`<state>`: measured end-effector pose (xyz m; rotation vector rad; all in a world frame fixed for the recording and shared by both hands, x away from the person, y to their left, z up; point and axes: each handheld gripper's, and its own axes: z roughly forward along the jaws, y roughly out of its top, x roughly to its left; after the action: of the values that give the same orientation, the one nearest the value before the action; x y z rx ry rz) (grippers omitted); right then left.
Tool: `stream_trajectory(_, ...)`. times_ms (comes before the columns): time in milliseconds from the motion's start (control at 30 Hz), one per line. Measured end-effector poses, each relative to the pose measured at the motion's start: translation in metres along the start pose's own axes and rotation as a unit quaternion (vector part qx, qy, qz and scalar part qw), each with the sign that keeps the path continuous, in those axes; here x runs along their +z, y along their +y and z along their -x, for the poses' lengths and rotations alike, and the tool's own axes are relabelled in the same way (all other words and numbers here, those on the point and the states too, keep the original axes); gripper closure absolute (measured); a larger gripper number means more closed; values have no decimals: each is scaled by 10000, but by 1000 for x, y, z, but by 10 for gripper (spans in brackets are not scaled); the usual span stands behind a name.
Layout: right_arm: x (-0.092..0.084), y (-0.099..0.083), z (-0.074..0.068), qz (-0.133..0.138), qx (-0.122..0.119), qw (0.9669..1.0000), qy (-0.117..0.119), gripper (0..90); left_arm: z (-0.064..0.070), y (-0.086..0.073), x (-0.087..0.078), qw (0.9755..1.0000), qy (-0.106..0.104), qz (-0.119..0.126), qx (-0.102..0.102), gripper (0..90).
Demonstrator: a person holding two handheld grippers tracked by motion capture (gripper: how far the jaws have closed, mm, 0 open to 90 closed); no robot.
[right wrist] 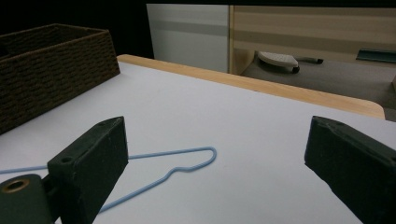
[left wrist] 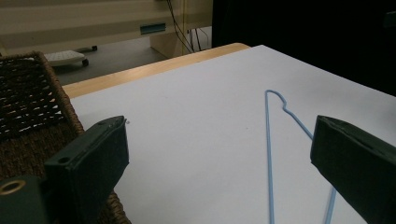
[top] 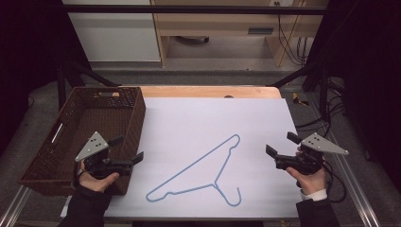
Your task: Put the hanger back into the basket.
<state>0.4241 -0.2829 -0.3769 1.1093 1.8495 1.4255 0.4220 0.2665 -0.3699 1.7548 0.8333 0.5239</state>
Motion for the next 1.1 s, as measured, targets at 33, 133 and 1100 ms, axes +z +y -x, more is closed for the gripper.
stream_trajectory(33, 0, 0, -1, -3, 2, 10000, 14, 65, 0, 0, 0, 10000, 2, -7, 9, 42)
stream_trajectory(133, 2, 0, -3, -84, -39, 9999, 59, 68, 2, 1, 0, 10000, -20, -6, 15, 42)
stream_trajectory(1100, 5, 1, -9, -214, -66, 9997, 121, 71, 70, 7, 55, 9799, -1018, -1446, 919, 85)
